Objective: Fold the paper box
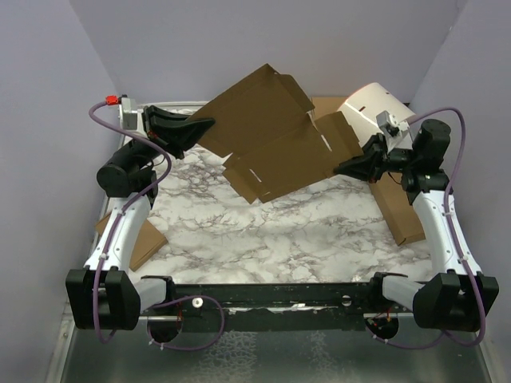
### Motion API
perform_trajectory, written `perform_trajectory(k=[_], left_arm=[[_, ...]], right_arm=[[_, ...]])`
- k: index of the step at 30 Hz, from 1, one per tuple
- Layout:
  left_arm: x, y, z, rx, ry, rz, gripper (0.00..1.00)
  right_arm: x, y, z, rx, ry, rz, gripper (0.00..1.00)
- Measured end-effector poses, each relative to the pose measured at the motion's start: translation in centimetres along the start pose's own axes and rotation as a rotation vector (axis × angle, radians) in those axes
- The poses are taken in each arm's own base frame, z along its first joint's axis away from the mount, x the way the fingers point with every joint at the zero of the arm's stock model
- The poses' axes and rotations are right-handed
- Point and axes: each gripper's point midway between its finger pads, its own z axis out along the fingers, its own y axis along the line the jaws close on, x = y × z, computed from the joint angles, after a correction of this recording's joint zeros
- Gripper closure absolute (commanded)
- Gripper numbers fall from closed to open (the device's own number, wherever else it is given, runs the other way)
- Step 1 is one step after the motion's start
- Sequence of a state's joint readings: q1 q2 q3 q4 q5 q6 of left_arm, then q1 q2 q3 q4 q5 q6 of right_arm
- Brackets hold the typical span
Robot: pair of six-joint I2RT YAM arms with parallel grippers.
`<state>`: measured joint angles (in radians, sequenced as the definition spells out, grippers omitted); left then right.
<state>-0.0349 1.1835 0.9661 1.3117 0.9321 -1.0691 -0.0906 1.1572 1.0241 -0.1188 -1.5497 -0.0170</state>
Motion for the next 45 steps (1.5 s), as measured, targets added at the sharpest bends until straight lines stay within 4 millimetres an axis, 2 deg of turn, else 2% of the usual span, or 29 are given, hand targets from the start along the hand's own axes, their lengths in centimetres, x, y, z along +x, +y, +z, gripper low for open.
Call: perform_trajectory(k=[11, 12, 16, 20, 22, 24, 28, 34, 37, 42, 45], left_arm=[[0.2, 0.5, 0.0, -0.017, 0.005, 0.006, 1.0], [0.2, 0.5, 0.0, -0.018, 0.006, 0.008, 1.0], [0.8, 0.8, -0.3, -0.022, 0.018, 0.016, 1.0], [2.8, 1.2, -1.1, -0.031, 0.06, -0.004, 1.0], [3.5, 1.2, -1.4, -0.024, 0.08, -0.014, 1.0], [3.8, 0.9, -1.5, -0.004, 0.097, -0.019, 1.0], [4.2, 0.4, -1.6, 0.025, 0.12, -0.03, 1.0], [4.6, 0.0, -1.8, 0.024, 0.154, -0.03, 1.0], [4.6, -0.7, -2.0, 0.023, 0.176, -0.019, 1.0], [4.6, -1.7, -2.3, 0.034, 0.198, -0.003, 1.0], [4.8, -1.7, -2.4, 0.025, 0.193, -0.011, 1.0]], right_arm=[[0.1, -1.3, 0.1, 0.082, 0.005, 0.017, 0.99], [0.1, -1.4, 0.0, 0.086, 0.006, 0.013, 0.95], [0.6, -1.6, 0.0, 0.095, 0.011, 0.003, 0.65], [2.0, -1.9, -0.1, 0.114, 0.028, -0.027, 0.35], [3.1, -1.7, -0.2, 0.121, 0.037, -0.039, 0.24], [4.0, -1.5, -0.2, 0.128, 0.048, -0.048, 0.18], [4.3, -1.8, -0.5, 0.15, 0.078, -0.087, 0.14], [1.0, -3.6, -1.2, 0.212, 0.126, -0.192, 0.11], [0.7, -4.5, -1.7, 0.263, 0.152, -0.2, 0.1], [2.0, -6.2, -2.3, 0.319, 0.177, -0.127, 0.07], [4.3, -6.4, -2.2, 0.316, 0.17, -0.042, 0.0]])
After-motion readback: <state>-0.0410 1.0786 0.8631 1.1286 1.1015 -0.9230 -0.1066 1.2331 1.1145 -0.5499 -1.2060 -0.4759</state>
